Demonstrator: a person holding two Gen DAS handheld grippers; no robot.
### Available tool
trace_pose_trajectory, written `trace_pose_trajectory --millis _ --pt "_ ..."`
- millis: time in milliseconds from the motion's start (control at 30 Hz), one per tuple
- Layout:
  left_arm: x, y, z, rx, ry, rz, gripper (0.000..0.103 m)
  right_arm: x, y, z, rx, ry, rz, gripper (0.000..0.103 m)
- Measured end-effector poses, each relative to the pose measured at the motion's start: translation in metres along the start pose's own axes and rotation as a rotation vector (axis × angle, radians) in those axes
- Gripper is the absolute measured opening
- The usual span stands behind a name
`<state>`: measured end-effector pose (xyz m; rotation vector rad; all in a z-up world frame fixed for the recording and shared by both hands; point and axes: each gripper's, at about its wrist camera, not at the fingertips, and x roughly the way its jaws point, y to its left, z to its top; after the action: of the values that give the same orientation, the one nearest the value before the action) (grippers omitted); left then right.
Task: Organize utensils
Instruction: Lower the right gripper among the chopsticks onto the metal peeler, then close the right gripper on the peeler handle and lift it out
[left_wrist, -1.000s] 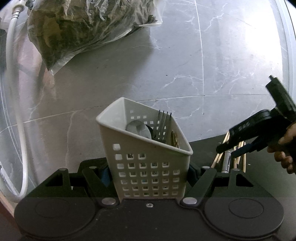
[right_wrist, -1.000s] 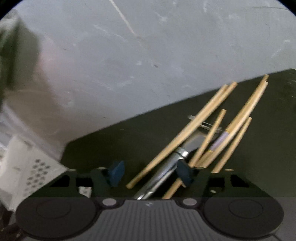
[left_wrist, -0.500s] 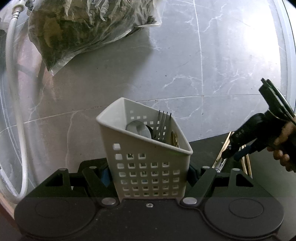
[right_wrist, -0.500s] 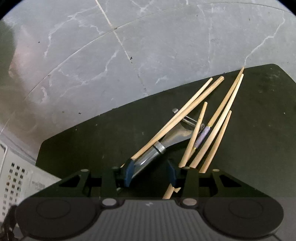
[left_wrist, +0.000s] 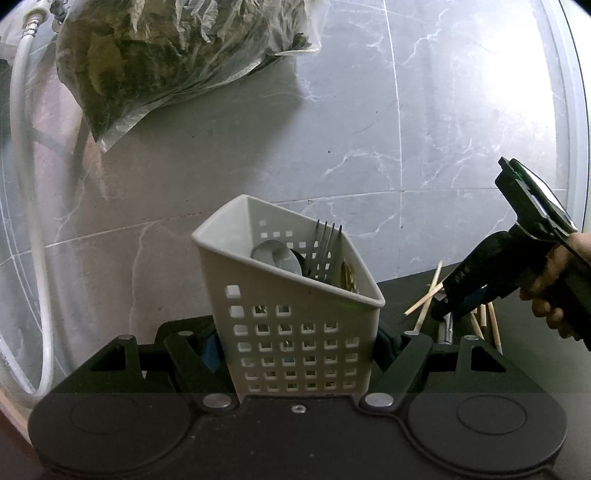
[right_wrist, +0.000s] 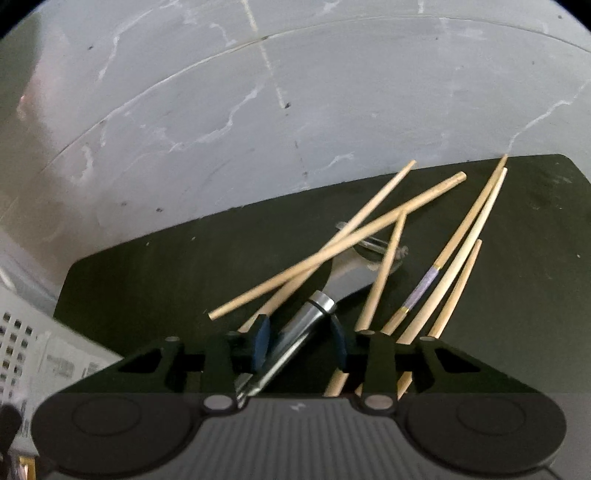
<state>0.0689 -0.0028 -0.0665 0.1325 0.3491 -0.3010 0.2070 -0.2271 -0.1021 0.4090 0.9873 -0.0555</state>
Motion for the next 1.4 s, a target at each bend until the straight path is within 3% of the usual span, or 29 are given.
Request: trace_pose_trajectory --millis 333,500,700,967,1200,1400 --pt "0.001 0.001 0.000 0.002 -0.001 -0.004 0.077 0.012 0.005 0.018 0.010 0.028 -0.052 0.034" --pt "0.001 0.001 -0.001 -0.002 -0.002 -0.004 0.077 0.013 0.008 0.015 0.033 0.021 -0.083 0.023" --pt "0.001 0.000 -0.001 -0.004 -0.003 -0.006 0.077 0.007 -0.011 0.011 0.183 0.055 0.031 0.019" --pt "0.000 0.002 -0.001 -0.004 -0.004 -0.012 0.077 0.008 -0.049 -0.008 0.508 0.158 0.294 0.018" --pt "0.000 0.002 -0.001 -0.004 -0.005 -0.012 0.077 0.005 -0.047 -0.030 0.542 0.241 0.374 0.018" --pt "-0.001 0.003 -0.002 -0.006 -0.006 -0.016 0.077 0.004 -0.038 -0.039 0.581 0.336 0.508 0.018"
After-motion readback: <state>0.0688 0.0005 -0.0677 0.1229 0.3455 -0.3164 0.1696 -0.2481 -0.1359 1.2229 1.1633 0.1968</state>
